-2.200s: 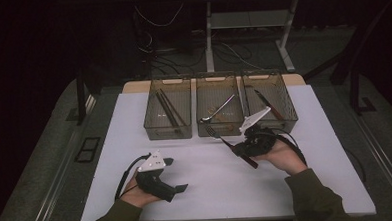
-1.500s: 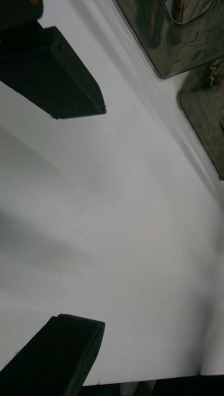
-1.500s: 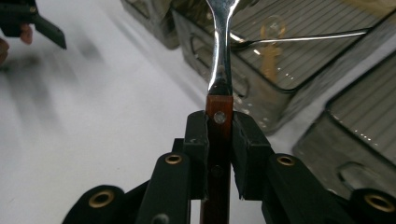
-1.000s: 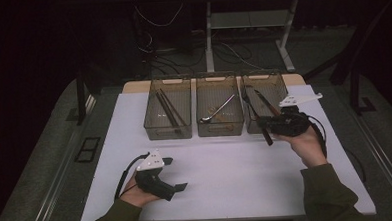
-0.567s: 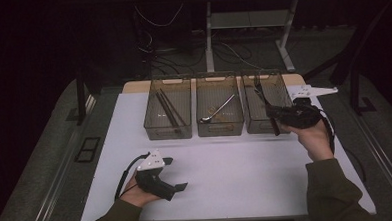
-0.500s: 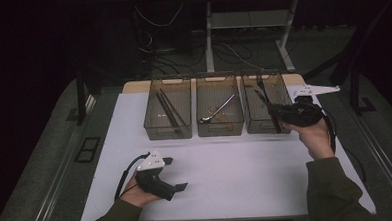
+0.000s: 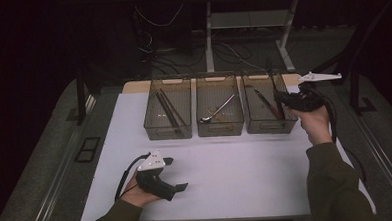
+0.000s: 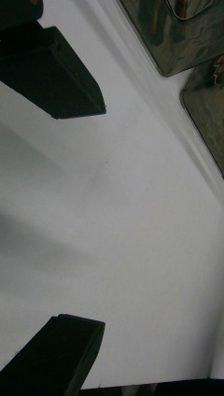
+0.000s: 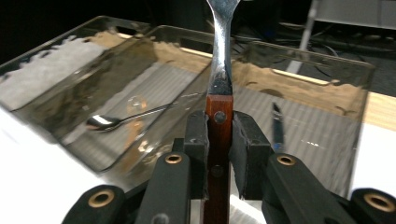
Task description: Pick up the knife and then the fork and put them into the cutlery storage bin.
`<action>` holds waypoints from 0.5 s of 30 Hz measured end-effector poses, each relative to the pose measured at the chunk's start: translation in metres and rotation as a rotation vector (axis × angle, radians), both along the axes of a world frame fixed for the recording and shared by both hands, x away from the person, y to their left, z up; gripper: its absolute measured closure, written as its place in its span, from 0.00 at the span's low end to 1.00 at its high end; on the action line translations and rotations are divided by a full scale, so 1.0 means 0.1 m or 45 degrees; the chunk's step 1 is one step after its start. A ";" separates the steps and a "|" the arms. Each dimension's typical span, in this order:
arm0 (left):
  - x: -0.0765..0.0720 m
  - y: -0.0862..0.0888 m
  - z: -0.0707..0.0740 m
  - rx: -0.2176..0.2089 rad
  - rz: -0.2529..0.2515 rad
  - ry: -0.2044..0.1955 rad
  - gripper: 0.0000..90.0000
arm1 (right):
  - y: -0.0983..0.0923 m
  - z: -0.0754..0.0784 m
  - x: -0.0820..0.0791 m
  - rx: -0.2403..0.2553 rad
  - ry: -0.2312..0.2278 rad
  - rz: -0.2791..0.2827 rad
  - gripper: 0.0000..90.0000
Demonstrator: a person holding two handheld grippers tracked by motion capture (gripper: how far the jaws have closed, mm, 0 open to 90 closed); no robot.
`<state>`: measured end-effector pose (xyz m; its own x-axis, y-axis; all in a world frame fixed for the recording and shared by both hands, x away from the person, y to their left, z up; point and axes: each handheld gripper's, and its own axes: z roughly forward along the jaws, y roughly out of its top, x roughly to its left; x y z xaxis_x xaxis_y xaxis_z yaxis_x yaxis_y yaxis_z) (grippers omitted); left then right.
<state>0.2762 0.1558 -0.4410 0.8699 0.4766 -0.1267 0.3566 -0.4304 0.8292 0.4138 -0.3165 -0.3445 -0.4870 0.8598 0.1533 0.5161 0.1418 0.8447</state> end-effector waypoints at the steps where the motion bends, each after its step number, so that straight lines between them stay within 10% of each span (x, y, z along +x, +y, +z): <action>1: 0.00 0.00 0.00 0.000 0.000 0.000 0.00 | -0.01 -0.01 0.04 -0.008 -0.005 -0.010 0.86; 15: 0.00 0.00 0.00 -0.007 -0.006 0.004 0.00 | 0.01 -0.32 0.32 -0.139 0.142 -0.103 0.86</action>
